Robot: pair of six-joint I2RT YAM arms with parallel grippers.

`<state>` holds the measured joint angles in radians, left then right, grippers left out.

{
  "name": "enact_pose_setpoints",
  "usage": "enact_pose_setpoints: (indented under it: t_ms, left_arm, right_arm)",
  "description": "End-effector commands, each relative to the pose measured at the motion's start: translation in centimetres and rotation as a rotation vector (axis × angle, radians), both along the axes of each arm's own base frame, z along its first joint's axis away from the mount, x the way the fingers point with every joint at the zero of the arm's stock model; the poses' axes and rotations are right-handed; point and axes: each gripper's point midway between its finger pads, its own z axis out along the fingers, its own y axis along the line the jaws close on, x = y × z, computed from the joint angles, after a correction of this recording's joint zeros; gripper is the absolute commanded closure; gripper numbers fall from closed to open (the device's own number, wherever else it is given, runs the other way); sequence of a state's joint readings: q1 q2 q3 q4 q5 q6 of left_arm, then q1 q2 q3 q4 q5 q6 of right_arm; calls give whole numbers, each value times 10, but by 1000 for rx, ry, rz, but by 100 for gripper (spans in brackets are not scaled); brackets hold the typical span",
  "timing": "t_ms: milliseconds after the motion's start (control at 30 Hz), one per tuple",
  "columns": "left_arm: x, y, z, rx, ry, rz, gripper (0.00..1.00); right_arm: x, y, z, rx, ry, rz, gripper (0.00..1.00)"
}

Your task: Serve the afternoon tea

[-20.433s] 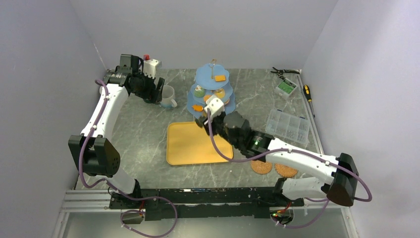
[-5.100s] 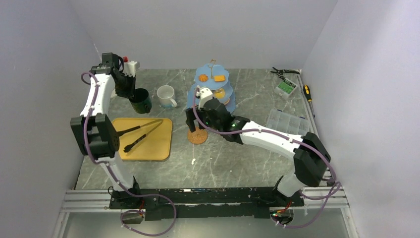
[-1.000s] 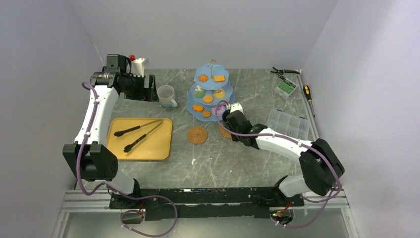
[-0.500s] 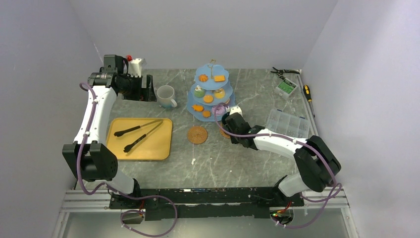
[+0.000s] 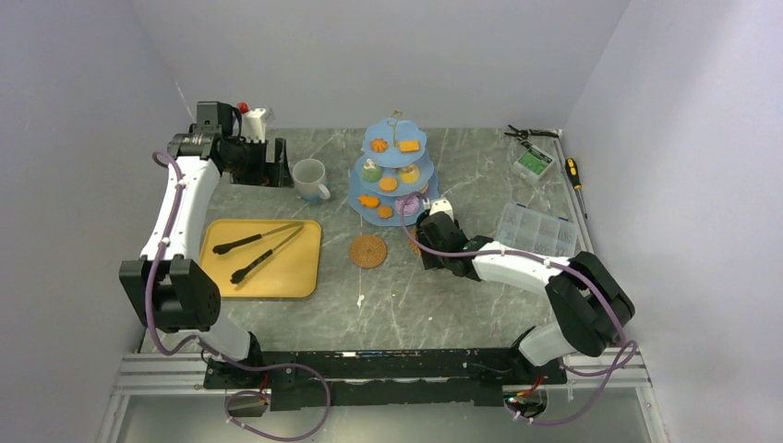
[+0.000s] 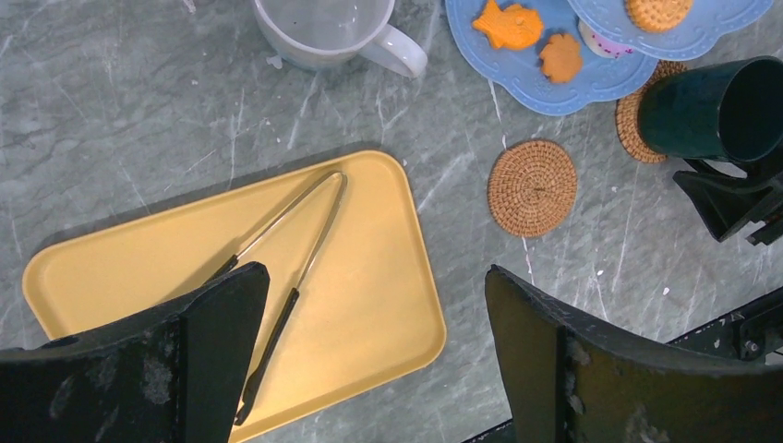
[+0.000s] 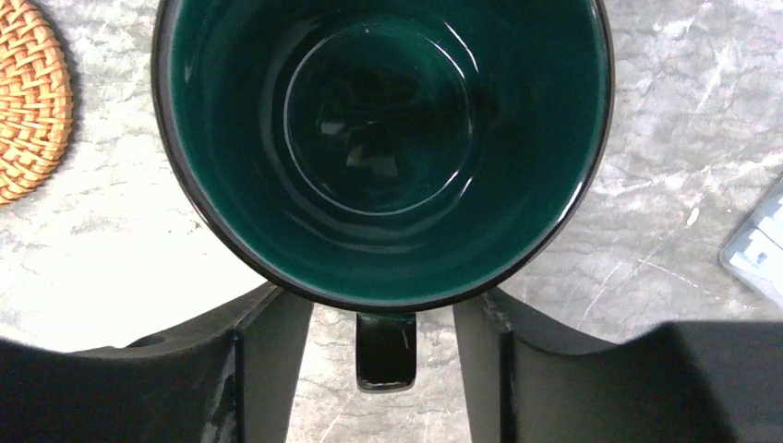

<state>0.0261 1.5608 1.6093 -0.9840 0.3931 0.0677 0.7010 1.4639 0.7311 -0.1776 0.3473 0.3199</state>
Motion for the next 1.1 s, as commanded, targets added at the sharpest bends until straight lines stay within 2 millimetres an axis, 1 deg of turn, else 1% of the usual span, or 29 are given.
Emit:
enact_pose_setpoints:
  t_ms: [0,67,167,233,367,433,500,600,633,733,800,933,1067]
  left_arm:
    - [22,-1,2,-4,-44,-22,7]
    - [31,2,-2,5,-45,-19,7]
    - [48,3,-8,13,-50,-21,7]
    - [63,5,-13,25,-57,-25,7]
    - [95,9,-37,48,-35,-34,7]
    - [110,10,-51,52,-16,-42,9]
    - [124,11,-66,58,5,-40,12]
    - [141,13,-85,64,32,-41,20]
    - [146,13,-94,65,45,-44,23]
    - [157,8,-103,52,39,-56,33]
    - [164,6,-111,54,42,-61,36]
    - [170,0,-127,56,71,-77,40]
    - [172,-2,-140,53,85,-81,48]
  right_arm:
    - [8,2,17,38,-64,-23,36]
    - [8,3,24,47,-75,-23,31]
    - [8,7,47,85,-109,-16,27]
    - [6,11,65,117,-135,-15,26]
    - [-3,19,103,200,-174,-10,23]
    - [-10,22,116,238,-181,-6,23]
    - [-17,24,123,262,-178,-9,23]
    - [-24,23,125,293,-168,-17,23]
    - [-27,23,127,302,-167,-16,23]
    - [-31,23,134,327,-170,-12,24]
    - [-34,27,139,345,-171,0,24]
    - [-35,37,148,353,-177,28,24]
    - [-33,49,152,329,-180,57,26]
